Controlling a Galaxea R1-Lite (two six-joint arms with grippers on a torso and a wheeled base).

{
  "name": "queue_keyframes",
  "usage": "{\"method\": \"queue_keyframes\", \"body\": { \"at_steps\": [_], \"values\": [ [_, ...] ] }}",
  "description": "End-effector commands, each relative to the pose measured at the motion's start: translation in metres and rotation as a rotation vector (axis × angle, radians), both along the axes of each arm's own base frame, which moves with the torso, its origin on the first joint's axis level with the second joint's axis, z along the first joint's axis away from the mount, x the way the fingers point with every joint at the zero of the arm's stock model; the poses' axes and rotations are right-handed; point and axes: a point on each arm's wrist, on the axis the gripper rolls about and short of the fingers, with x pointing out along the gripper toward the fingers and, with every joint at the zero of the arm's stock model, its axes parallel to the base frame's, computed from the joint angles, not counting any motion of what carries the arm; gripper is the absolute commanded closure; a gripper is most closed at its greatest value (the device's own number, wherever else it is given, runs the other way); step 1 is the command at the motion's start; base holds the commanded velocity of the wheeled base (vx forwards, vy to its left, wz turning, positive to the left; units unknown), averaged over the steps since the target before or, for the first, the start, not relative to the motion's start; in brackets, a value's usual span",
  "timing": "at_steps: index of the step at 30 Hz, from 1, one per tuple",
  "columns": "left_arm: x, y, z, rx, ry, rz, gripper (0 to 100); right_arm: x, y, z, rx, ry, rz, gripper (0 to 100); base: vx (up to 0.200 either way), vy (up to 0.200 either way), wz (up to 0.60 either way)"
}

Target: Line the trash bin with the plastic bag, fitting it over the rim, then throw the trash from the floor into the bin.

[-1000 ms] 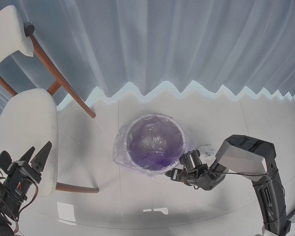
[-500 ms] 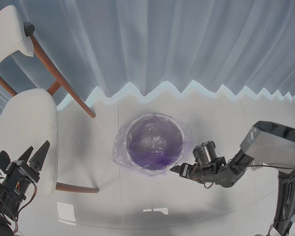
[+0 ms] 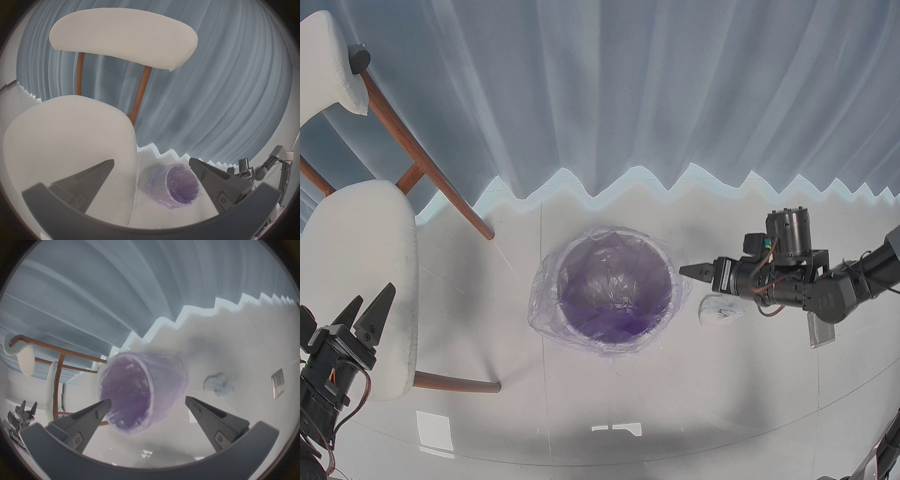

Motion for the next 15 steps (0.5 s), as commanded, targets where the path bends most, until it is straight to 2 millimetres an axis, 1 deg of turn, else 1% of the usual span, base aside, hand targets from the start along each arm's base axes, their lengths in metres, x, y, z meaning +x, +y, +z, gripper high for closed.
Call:
{"method": "queue_keyframes", "body": {
  "at_steps": [1,2,4,7,9,10,11,13,15],
  "values": [
    [-0.002,0.001,-0.004,0.005,0.014,0.007,0,0.05,0.005,-0.007,-0.102,-0.01,0.004,0,0.0,0.0,0.0],
    [-0.002,0.002,-0.004,0.004,0.014,0.013,0,0.058,0.007,-0.01,-0.135,-0.007,0.004,0,0.0,0.0,0.0],
    [-0.002,0.003,-0.004,0.004,0.012,0.019,0,0.066,0.01,-0.014,-0.17,-0.003,0.016,0,0.0,0.0,0.0],
    [-0.002,0.004,-0.004,0.004,0.011,0.027,0,0.073,0.014,-0.022,-0.208,-0.007,0.041,0,0.0,0.0,0.0],
    [-0.002,0.004,-0.004,0.004,0.011,0.034,0,0.076,0.018,-0.03,-0.23,-0.002,0.061,0,0.0,0.0,0.0],
    [-0.002,0.004,-0.004,0.004,0.011,0.034,0,0.076,0.018,-0.031,-0.231,-0.001,0.062,0,0.0,0.0,0.0],
    [-0.002,0.005,-0.004,0.004,0.011,0.036,0,0.077,0.022,-0.037,-0.239,0.008,0.074,0,0.0,0.0,0.0],
    [-0.002,0.005,-0.004,0.005,0.01,0.039,0,0.079,0.031,-0.042,-0.241,0.01,0.09,0,0.0,0.0,0.0],
    [-0.002,0.005,-0.004,0.005,0.01,0.039,0,0.081,0.034,-0.044,-0.24,0.009,0.095,0,0.0,0.0,0.0]
  ]
}}
